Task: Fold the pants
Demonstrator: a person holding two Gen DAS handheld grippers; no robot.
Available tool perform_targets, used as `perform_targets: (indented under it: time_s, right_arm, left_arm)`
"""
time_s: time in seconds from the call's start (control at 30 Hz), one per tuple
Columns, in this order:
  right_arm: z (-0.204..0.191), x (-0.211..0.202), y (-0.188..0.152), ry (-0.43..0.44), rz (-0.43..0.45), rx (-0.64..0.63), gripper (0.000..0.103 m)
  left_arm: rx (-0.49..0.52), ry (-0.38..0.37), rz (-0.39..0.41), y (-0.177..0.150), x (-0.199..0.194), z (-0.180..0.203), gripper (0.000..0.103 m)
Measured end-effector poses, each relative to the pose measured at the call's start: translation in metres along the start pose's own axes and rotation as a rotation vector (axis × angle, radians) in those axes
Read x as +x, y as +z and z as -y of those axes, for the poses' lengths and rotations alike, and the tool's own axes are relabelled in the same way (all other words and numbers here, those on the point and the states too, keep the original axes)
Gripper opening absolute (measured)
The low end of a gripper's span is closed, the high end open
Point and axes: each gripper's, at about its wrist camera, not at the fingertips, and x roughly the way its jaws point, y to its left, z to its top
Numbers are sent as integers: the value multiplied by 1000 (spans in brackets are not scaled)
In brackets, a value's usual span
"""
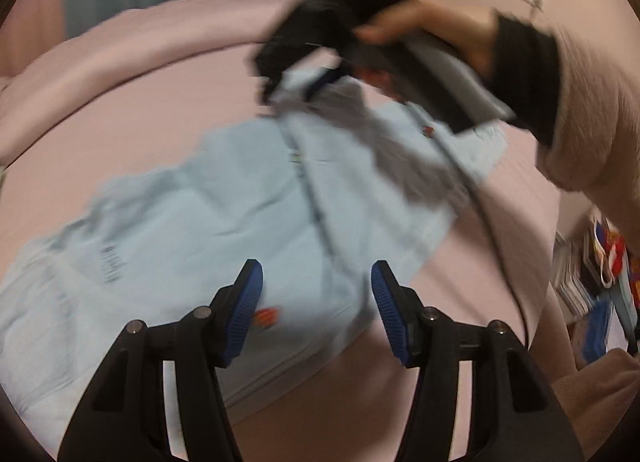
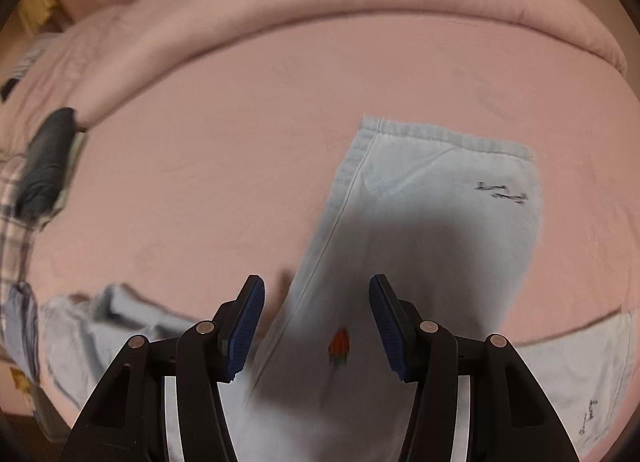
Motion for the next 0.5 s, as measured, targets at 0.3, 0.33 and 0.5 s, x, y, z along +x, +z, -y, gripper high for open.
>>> perform_targets:
  time_s: [0.3, 0.33, 0.5]
  right_arm:
    - [7, 8, -11, -2, 37, -24, 8]
    - [12, 2, -15, 26, 59, -7, 6]
    - [53, -53, -39, 182, 246, 108, 5]
  left_arm:
    - [-11, 9, -57, 10, 37, 18, 12]
    - [-17, 5, -55, 9, 35, 17, 10]
    - [-25, 4, -47, 11, 31, 26, 8]
